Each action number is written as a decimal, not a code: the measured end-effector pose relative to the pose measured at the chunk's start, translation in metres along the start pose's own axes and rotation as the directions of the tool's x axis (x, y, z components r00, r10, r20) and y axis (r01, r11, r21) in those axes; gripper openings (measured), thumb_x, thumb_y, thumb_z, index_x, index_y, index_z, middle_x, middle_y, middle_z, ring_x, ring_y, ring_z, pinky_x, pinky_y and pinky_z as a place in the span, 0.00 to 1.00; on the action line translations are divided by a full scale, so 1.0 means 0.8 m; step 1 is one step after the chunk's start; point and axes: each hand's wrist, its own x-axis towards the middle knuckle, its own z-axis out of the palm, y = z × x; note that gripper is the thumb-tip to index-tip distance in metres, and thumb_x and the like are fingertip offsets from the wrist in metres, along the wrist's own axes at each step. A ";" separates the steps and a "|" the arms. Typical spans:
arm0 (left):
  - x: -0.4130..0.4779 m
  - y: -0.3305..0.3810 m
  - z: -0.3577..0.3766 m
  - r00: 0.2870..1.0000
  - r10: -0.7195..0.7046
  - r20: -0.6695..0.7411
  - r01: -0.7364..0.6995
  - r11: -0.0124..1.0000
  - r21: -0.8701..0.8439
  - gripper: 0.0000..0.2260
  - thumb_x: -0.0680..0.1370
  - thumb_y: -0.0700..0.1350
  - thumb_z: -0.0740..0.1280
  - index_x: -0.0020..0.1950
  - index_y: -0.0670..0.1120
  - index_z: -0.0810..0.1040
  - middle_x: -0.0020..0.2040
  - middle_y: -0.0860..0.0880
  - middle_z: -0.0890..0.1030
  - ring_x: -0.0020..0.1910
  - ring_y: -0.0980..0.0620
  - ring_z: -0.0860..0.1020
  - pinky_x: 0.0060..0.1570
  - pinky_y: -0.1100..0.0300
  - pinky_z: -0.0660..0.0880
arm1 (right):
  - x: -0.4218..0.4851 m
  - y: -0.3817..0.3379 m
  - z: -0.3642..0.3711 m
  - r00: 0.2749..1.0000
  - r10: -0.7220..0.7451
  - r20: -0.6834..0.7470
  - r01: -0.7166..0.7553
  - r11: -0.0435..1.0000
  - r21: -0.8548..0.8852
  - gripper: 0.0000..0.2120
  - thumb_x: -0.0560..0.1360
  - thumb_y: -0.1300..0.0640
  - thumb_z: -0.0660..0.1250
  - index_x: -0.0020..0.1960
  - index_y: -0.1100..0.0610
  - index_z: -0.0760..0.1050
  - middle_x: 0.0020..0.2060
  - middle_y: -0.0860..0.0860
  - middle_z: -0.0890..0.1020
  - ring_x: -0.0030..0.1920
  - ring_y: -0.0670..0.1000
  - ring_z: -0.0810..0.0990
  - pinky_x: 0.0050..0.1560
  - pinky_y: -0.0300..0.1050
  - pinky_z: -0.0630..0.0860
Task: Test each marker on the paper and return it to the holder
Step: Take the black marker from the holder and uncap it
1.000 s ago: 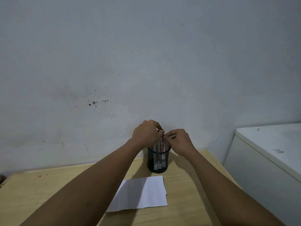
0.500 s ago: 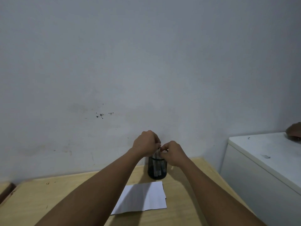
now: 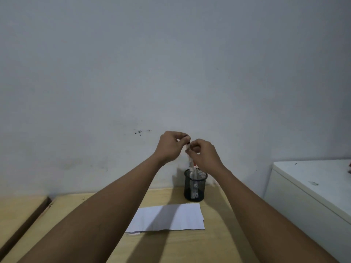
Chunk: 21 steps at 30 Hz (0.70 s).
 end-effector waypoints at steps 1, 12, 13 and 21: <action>-0.005 0.001 -0.012 0.999 -0.010 -0.040 0.010 1.000 0.000 0.09 0.78 0.49 0.68 0.50 0.46 0.86 0.50 0.50 0.86 0.50 0.52 0.82 0.49 0.60 0.74 | -0.004 -0.015 0.003 1.000 -0.002 0.017 0.002 1.000 0.026 0.10 0.77 0.54 0.71 0.56 0.56 0.81 0.46 0.50 0.86 0.49 0.54 0.86 0.50 0.50 0.82; -0.076 -0.051 -0.123 0.933 -0.123 -0.337 0.136 0.991 0.014 0.07 0.74 0.55 0.71 0.42 0.53 0.85 0.40 0.58 0.86 0.45 0.60 0.82 0.52 0.52 0.79 | -0.054 -0.082 0.103 0.999 0.004 0.036 -0.004 1.000 -0.009 0.10 0.71 0.51 0.77 0.45 0.54 0.79 0.40 0.51 0.83 0.40 0.53 0.81 0.40 0.43 0.73; -0.085 -0.069 -0.130 0.938 -0.132 -0.320 0.163 0.984 0.070 0.07 0.74 0.55 0.71 0.43 0.54 0.85 0.39 0.58 0.85 0.45 0.61 0.82 0.51 0.52 0.79 | -0.059 -0.076 0.112 0.999 0.000 0.047 -0.001 0.999 0.033 0.09 0.72 0.52 0.77 0.46 0.55 0.80 0.38 0.51 0.82 0.39 0.52 0.80 0.39 0.42 0.72; -0.162 -0.205 -0.128 0.926 -0.331 -0.182 0.377 0.785 0.492 0.06 0.73 0.52 0.72 0.49 0.54 0.84 0.46 0.57 0.86 0.51 0.54 0.81 0.56 0.52 0.70 | -0.085 -0.037 0.157 0.986 0.042 0.163 -0.085 0.960 0.265 0.18 0.76 0.56 0.73 0.64 0.50 0.75 0.42 0.52 0.85 0.43 0.49 0.83 0.41 0.35 0.72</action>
